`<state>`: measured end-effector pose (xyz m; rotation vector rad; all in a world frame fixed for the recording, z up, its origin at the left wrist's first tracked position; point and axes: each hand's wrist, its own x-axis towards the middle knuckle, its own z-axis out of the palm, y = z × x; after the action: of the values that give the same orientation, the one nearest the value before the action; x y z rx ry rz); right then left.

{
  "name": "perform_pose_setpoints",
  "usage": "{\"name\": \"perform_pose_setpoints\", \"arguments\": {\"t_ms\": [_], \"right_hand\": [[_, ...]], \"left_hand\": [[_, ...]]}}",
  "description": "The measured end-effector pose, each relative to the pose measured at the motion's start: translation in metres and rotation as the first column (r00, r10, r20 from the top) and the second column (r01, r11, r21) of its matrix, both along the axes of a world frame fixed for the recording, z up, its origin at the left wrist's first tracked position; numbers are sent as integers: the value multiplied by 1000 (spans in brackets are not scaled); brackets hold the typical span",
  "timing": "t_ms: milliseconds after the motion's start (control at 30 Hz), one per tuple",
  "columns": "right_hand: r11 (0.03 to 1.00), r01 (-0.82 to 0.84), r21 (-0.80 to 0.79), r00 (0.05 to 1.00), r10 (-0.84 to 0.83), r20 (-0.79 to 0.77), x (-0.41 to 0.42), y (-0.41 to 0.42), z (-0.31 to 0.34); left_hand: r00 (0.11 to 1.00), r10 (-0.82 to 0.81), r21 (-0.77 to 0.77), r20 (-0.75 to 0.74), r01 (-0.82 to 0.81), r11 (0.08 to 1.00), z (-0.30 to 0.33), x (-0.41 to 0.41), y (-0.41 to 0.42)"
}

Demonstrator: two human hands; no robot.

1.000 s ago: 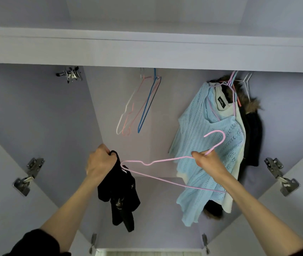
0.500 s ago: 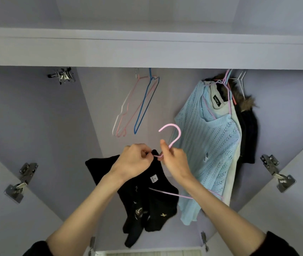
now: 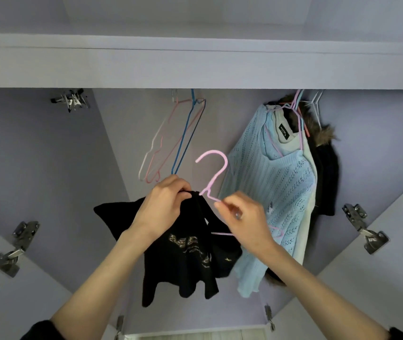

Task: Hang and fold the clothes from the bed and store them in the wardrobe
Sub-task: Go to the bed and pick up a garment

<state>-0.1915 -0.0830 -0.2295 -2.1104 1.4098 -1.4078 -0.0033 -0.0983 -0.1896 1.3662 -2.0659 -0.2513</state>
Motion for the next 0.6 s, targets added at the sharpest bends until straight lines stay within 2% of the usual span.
{"name": "perform_pose_setpoints", "arguments": {"t_ms": [33,67,133,200,333,433,500,600], "right_hand": [[996,-49,68,993,56,-100,-1,3,-10],[977,-71,200,972,113,-207,-2,4,-20],[887,-3,462,888,215,-406,-6,3,-41],[829,60,556,832,265,-486,-8,-6,-55],[803,84,590,770,324,-550,-13,-30,-66],[800,151,580,696,331,-637,-24,-43,-67],[843,162,512,711,260,-653,-41,-47,-66],[896,143,421,786,155,-598,-72,-49,-55]], "left_hand": [[1000,5,-31,-19,-6,1000,4,1,-2],[999,10,-60,-39,-13,998,9,2,-3],[996,23,-98,-82,-31,995,18,4,-4],[991,31,-118,-127,-46,992,25,8,-3],[970,58,-143,-236,-94,985,36,21,-1],[965,96,-150,-244,-135,979,37,36,0],[966,149,-133,-213,-180,975,34,49,2],[965,229,-94,-131,-242,966,23,70,5]]}}
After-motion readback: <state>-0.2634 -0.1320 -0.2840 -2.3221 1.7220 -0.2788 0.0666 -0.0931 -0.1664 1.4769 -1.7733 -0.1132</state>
